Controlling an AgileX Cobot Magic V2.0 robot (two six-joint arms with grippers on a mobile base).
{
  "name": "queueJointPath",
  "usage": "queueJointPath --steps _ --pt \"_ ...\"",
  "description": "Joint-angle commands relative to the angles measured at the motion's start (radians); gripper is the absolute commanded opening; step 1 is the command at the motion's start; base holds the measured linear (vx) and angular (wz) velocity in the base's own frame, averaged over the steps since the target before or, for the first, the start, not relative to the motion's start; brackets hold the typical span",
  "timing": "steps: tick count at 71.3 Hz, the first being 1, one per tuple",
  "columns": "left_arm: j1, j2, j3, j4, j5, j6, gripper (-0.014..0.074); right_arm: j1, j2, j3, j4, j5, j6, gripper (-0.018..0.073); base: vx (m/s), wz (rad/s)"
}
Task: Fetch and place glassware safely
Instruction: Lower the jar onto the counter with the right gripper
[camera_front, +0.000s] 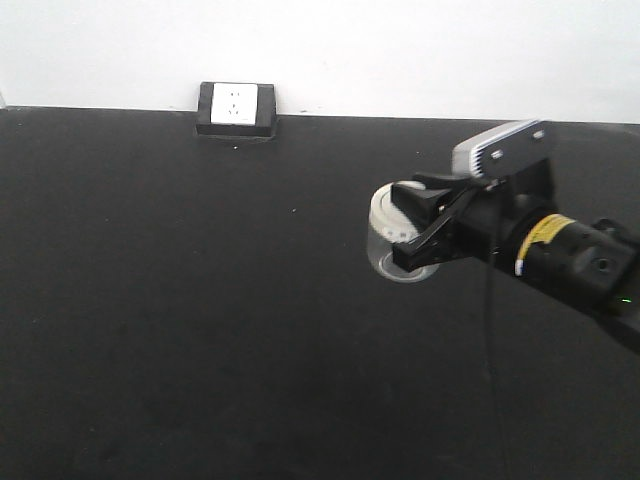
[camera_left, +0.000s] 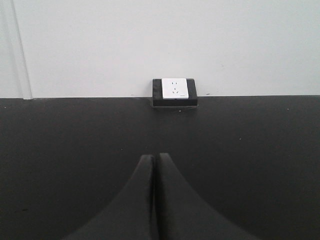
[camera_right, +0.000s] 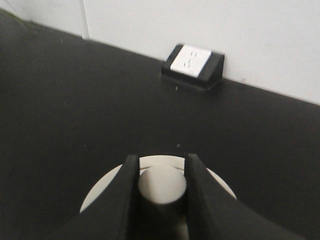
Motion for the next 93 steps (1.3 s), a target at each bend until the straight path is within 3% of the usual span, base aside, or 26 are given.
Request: queueJointPath --steps 1,22,34,75,93 --pt "-0.005 0.017 -0.026 -0.009 -0.071 -0.008 -0.0007 -0.001 0.047 -0.039 0.055 -0.15 -0.058 0.0026 0.0 0.0" --pt "-0.005 0.017 -0.026 -0.009 -0.071 -0.008 -0.0007 -0.001 0.266 -0.039 0.222 -0.406 -0.159 0.0048 0.0 0.0" --pt "-0.005 0.017 -0.026 -0.009 -0.071 -0.008 -0.0007 -0.001 0.35 -0.044 0.302 -0.487 -0.22 0.0082 0.0 0.0" --pt "-0.005 0.017 -0.026 -0.009 -0.071 -0.008 -0.0007 -0.001 0.404 -0.047 0.243 -0.469 -0.276 0.0312 0.0 0.0" --pt "-0.005 0.017 -0.026 -0.009 -0.071 -0.008 -0.0007 -0.001 0.399 -0.047 0.238 -0.449 -0.276 0.0328 0.0 0.0"
